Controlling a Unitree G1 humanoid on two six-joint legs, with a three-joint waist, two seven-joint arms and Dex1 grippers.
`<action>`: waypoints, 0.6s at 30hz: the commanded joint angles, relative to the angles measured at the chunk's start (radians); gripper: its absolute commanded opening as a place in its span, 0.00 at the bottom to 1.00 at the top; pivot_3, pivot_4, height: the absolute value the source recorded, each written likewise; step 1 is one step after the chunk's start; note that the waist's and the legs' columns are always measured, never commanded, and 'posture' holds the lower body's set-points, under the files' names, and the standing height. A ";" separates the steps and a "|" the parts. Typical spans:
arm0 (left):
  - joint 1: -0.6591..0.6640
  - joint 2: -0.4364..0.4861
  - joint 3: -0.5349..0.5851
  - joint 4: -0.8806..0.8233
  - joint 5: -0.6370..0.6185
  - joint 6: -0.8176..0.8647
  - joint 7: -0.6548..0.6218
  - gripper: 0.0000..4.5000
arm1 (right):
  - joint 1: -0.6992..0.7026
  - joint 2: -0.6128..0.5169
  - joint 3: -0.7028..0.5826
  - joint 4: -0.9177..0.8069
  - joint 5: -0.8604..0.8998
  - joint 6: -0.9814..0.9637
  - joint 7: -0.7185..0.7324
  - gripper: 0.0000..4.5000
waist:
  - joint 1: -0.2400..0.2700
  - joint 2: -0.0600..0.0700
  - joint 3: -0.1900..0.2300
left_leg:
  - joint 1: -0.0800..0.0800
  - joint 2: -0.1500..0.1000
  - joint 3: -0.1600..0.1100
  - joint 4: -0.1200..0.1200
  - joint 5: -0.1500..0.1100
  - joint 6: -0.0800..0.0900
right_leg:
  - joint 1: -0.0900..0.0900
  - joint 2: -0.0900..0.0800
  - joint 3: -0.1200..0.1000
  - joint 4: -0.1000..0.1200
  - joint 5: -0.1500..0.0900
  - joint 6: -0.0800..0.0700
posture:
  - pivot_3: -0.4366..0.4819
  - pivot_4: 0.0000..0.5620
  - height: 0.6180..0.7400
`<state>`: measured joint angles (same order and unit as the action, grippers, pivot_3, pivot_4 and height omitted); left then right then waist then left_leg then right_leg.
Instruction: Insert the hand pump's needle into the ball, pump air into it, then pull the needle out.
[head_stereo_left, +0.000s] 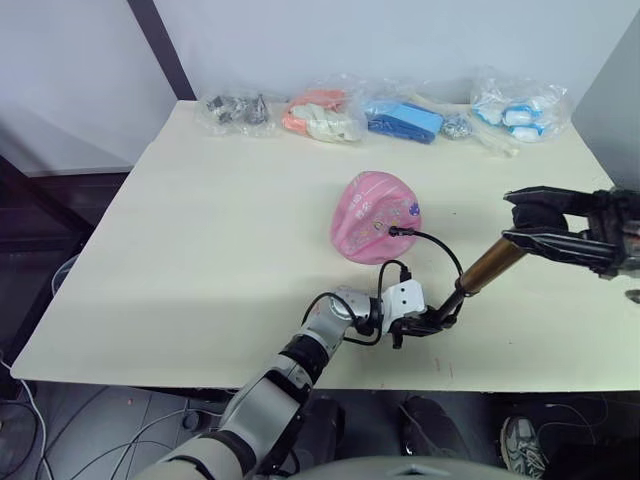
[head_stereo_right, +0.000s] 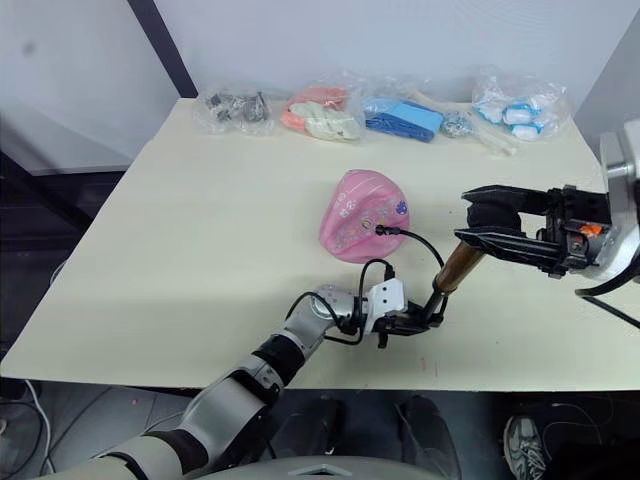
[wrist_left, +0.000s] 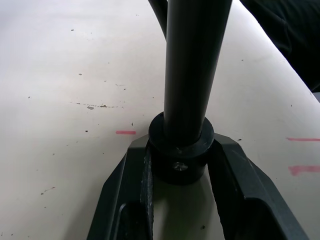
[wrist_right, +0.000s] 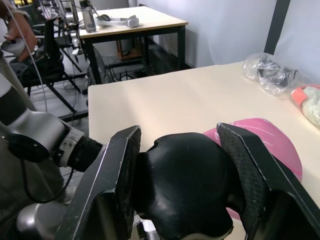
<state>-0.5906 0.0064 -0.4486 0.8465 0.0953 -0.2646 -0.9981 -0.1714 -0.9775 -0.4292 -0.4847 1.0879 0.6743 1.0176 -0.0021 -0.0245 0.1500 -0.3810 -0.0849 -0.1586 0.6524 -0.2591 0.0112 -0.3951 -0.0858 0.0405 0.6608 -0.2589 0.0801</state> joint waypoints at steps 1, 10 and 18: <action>0.021 0.012 -0.005 0.044 0.017 0.024 -0.022 0.23 | 0.056 0.026 0.061 -0.012 -0.101 -0.038 0.005 0.43 | -0.001 0.000 0.000 | 0.000 0.000 0.000 0.000 0.000 0.000 | 0.000 0.000 0.000 0.000 0.000 0.000 | 0.48 0.27 0.97; 0.022 0.014 0.001 0.038 0.018 0.025 -0.026 0.23 | 0.157 0.135 0.252 0.073 -0.345 -0.234 0.032 0.43 | -0.003 -0.003 -0.002 | 0.002 0.000 0.000 0.000 0.000 0.000 | 0.001 0.000 0.000 0.000 0.000 0.000 | 0.48 0.27 0.97; 0.021 0.016 0.004 0.029 0.017 0.036 -0.027 0.23 | 0.162 0.214 0.372 0.177 -0.484 -0.356 0.037 0.43 | -0.006 -0.003 -0.003 | 0.002 0.000 -0.001 0.000 0.000 0.000 | 0.001 0.001 0.000 0.000 0.000 0.000 | 0.48 0.27 0.97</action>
<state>-0.5916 0.0097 -0.4372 0.8506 0.0968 -0.2613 -1.0011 -0.0392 -0.7619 -0.0927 -0.3474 0.6697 0.3110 1.0578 -0.0080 -0.0275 0.1468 -0.3791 -0.0848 -0.1591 0.6523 -0.2591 0.0110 -0.3939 -0.0850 0.0405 0.6610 -0.2590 0.0802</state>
